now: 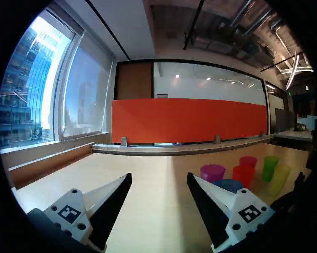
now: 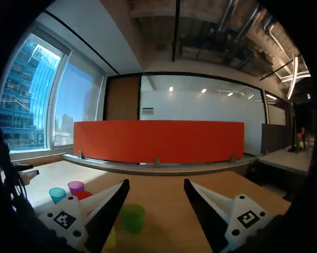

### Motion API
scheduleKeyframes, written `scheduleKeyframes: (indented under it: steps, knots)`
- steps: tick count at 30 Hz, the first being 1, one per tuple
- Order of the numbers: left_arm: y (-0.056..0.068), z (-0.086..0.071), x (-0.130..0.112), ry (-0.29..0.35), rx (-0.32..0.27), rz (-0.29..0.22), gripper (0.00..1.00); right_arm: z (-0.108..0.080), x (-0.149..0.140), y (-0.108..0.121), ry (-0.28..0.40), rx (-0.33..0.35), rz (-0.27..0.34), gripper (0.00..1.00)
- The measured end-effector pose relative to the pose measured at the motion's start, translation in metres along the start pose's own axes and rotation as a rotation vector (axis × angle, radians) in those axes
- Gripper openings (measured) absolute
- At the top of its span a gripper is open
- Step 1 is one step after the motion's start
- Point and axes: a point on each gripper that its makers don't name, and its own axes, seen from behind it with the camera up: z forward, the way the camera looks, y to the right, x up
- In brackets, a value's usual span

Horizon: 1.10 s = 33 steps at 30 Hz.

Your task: Pour water

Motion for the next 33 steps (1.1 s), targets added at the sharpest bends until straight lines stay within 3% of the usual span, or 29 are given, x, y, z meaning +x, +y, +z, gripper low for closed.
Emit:
scheduleKeyframes:
  steps: [14, 26, 33]
  knots:
    - [0.001, 0.001, 0.000, 0.000, 0.000, 0.000, 0.97, 0.005, -0.029, 0.019, 0.023, -0.029, 0.023, 1.00]
    - [-0.001, 0.001, 0.000, 0.000, 0.000, 0.000, 0.97, 0.016, -0.054, 0.042, 0.014, -0.063, 0.078, 0.99]
    - [-0.001, 0.000, 0.000, 0.000, 0.000, 0.000, 0.97, 0.017, -0.069, 0.044, -0.006, -0.062, 0.070, 0.99]
